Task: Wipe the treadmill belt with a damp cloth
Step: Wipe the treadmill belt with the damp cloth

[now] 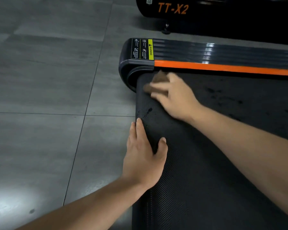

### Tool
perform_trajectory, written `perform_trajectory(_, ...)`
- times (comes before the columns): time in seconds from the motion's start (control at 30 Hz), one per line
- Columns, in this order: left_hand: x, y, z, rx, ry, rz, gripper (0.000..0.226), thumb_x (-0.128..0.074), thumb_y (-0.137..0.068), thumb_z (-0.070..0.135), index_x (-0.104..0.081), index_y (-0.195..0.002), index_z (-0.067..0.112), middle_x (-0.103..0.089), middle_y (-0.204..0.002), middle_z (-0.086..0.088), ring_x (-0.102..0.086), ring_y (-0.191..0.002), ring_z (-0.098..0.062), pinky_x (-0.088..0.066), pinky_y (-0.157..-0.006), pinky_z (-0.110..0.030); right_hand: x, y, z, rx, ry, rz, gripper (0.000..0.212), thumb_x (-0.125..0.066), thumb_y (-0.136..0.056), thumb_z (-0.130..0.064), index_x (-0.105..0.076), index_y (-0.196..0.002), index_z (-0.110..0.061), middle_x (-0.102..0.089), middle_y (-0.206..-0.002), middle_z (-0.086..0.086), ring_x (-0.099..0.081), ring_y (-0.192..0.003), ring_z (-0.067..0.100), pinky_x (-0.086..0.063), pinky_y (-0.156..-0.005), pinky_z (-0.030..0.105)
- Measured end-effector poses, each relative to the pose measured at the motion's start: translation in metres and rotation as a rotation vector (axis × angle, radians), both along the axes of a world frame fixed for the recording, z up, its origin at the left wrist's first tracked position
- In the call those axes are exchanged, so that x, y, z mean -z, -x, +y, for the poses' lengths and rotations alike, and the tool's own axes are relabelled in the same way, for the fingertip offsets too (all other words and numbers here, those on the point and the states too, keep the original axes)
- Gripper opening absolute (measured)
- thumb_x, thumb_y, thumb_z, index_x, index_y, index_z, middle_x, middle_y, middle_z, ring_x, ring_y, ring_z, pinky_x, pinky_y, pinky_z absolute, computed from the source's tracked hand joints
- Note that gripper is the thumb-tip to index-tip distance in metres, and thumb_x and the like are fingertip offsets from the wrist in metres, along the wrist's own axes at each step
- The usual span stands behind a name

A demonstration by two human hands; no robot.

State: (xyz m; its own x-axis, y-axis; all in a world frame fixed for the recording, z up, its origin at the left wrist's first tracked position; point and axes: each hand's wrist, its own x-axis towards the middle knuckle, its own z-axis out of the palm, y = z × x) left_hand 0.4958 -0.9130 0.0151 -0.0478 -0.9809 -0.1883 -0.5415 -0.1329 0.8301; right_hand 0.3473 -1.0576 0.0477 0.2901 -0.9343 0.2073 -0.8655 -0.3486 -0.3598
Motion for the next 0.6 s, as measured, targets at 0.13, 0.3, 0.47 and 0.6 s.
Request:
perform_trajectory(0.13,-0.002,0.000,0.000,0.013,0.002,-0.009,0.090,-0.046,-0.097,0.057,0.005,-0.164,0.027,-0.002,-0.172,0.008,-0.003,-0.157,-0.006,-0.015,-0.118,-0.023,-0.009,0.018,0.010,-0.170,-0.058,0.055,0.036,-0.064,-0.095,-0.041,-0.066,-0.131,-0.039,-0.051,-0.109,0.001,-0.052,-0.103,0.022,-0.044,-0.086,0.035)
perform_trajectory(0.3,0.001,-0.003,-0.001,-0.004,0.005,0.042,0.089,-0.044,-0.090,0.064,-0.004,-0.164,0.033,-0.014,-0.169,0.011,-0.011,-0.156,-0.006,-0.024,-0.126,-0.039,-0.003,-0.008,-0.011,0.090,0.040,0.007,0.036,-0.060,-0.097,-0.046,-0.067,-0.130,-0.034,-0.049,-0.110,0.004,-0.054,-0.108,0.030,-0.047,-0.090,0.038)
perform_trajectory(0.47,0.000,-0.005,0.017,-0.016,-0.010,0.096,0.084,-0.048,-0.093,0.059,-0.006,-0.163,0.037,-0.014,-0.169,0.016,-0.013,-0.156,-0.004,-0.026,-0.126,-0.041,-0.009,0.011,0.063,-0.357,-0.089,0.017,0.035,-0.069,-0.092,-0.039,-0.070,-0.126,-0.033,-0.053,-0.106,0.003,-0.056,-0.096,0.023,-0.047,-0.080,0.034)
perform_trajectory(0.6,0.000,-0.004,0.020,-0.026,-0.025,0.064,0.085,-0.049,-0.097,0.056,-0.001,-0.164,0.035,-0.007,-0.170,0.019,-0.007,-0.156,-0.001,-0.019,-0.127,-0.036,-0.010,0.000,-0.019,0.055,0.061,0.012,0.032,-0.063,-0.096,-0.043,-0.069,-0.126,-0.035,-0.046,-0.106,0.001,-0.054,-0.109,0.031,-0.047,-0.091,0.038)
